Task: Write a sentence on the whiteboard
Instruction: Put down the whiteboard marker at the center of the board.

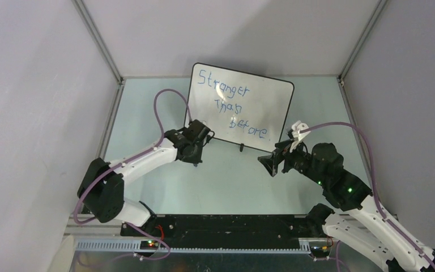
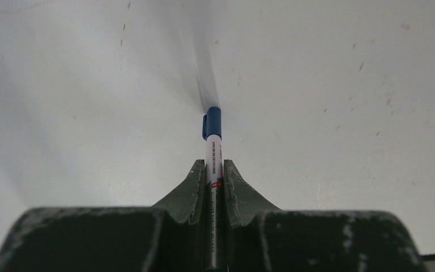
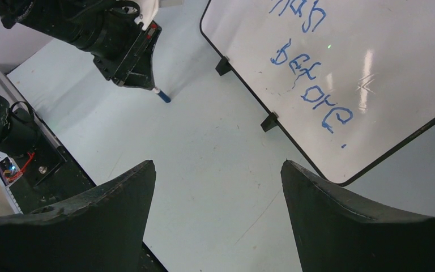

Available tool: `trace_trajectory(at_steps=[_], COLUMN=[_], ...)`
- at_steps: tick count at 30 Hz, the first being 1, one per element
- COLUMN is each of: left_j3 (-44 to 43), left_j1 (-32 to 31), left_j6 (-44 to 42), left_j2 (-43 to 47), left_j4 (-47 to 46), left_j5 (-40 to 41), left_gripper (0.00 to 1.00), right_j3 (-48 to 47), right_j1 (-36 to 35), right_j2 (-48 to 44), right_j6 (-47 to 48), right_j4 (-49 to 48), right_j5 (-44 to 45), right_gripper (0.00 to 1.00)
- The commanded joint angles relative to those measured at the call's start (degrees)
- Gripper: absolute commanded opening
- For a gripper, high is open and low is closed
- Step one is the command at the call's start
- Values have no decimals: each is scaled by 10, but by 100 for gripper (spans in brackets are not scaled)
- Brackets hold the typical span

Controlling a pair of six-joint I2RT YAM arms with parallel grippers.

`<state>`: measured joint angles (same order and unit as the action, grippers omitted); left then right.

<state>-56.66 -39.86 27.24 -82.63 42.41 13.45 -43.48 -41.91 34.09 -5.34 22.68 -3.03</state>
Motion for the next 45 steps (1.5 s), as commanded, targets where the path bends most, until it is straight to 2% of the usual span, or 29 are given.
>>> trace_trajectory(at_steps=[1, 7, 9, 12, 15, 19, 21, 26, 31, 32, 34, 35, 36, 37, 39, 45], left_j3=[41, 19, 20, 60, 144, 224, 249, 295, 334, 337, 336, 331, 324, 318, 297, 249], left_j1=[-3, 3, 20, 83, 149, 223, 248, 315, 327, 328, 328, 328, 328, 328, 328, 328], left_j6=[31, 50, 61, 85, 105, 175, 207, 274, 335, 339, 354, 357, 355, 345, 325, 287], left_j2=[-31, 67, 133, 197, 270, 295, 289, 257, 208, 199, 196, 198, 205, 210, 225, 279], left_j4=[-30, 35, 37, 9, -104, -241, -293, -410, -487, -493, -467, -455, -436, -397, -349, -258], left_j5=[3, 70, 100, 116, 66, 12, 5, -36, -57, -60, -48, -38, -32, -16, 5, 60], left_gripper=[0, 0, 0, 0, 0, 0, 0, 0, 2, 6, 31, 57, 68, 89, 98, 99], right_j3=[4, 6, 12, 27, 39, 77, 93, 104, 104, 104, 103, 103, 103, 103, 103, 85], right_j1=[8, 22, 25, 25, 27, 22, 13, 5, 6, 6, 6, 6, 6, 6, 7, 27], right_j2=[-14, -31, -42, -70, -93, -115, -126, -163, -181, -180, -177, -177, -177, -177, -177, -149], right_j6=[-16, -27, -37, -60, -85, -160, -196, -203, -194, -195, -199, -202, -203, -203, -204, -240], right_j4=[-1, -3, -7, -17, -14, -36, -37, -24, -29, -30, -29, -26, -24, -21, -16, 40], right_j5=[-11, -5, 4, 8, 9, -34, -35, -6, -4, -5, -7, -6, -4, 2, 15, 133], right_gripper=[85, 86, 86, 86, 84, 81, 82, 83, 84, 84, 85, 85, 85, 86, 87, 94])
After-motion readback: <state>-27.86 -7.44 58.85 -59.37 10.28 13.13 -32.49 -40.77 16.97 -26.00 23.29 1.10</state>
